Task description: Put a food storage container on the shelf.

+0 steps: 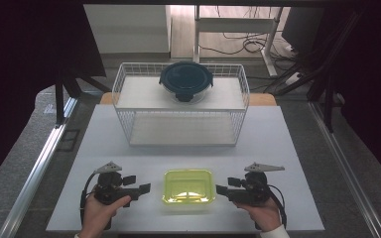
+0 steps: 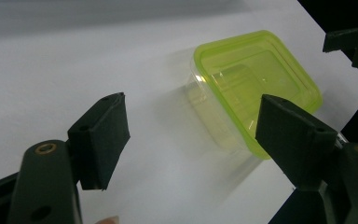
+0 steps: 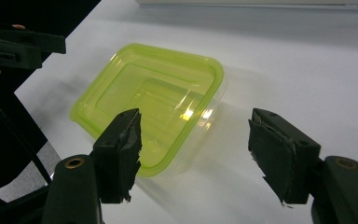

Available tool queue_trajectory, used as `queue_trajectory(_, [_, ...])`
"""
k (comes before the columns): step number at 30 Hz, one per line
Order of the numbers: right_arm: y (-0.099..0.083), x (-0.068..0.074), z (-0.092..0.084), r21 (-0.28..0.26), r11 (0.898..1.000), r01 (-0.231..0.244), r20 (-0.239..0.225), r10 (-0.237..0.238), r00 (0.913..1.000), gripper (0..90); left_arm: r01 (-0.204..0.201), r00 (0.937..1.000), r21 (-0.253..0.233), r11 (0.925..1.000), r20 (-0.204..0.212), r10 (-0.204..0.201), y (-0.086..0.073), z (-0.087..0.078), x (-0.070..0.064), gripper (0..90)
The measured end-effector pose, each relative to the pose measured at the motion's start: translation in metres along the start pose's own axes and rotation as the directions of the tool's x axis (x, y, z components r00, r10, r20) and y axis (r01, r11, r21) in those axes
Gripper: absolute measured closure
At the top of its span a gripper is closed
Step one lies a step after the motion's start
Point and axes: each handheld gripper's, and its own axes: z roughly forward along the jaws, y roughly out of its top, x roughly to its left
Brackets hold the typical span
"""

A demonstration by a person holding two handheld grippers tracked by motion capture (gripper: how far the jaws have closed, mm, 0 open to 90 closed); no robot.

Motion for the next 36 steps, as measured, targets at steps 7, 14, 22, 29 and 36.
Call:
queue_trajectory(7, [-0.001, 0.001, 0.003, 0.011, 1.000, -0.018, -0.012, 0.018, 0.9998, 34.4, 0.052, 0.9982, 0.014, 0.9986, 0.029, -0.052, -0.001, 0.008, 0.006, 24.9])
queue_trajectory(14, [-0.002, 0.002, 0.015, 0.037, 0.999, -0.018, -0.020, 0.018, 0.9996, 34.7, 0.099, 0.9927, 0.046, 0.9940, 0.064, -0.102, 0.000, 0.021, 0.012, 28.1])
queue_trajectory(22, [-0.002, -0.005, 0.022, 0.041, 0.998, -0.055, -0.038, 0.057, 0.9977, 36.9, 0.113, 0.9883, 0.066, 0.9914, 0.095, -0.119, 0.003, 0.035, 0.008, 29.4])
queue_trajectory(29, [-0.002, -0.009, 0.028, 0.046, 0.995, -0.089, -0.047, 0.091, 0.9948, 40.3, 0.133, 0.9767, 0.093, 0.9867, 0.157, -0.146, 0.005, 0.052, 0.007, 36.3])
queue_trajectory(36, [-0.004, -0.010, 0.038, 0.069, 0.993, -0.101, -0.068, 0.106, 0.9920, 43.8, 0.170, 0.9633, 0.107, 0.9796, 0.192, -0.188, 0.004, 0.059, 0.009, 40.4])
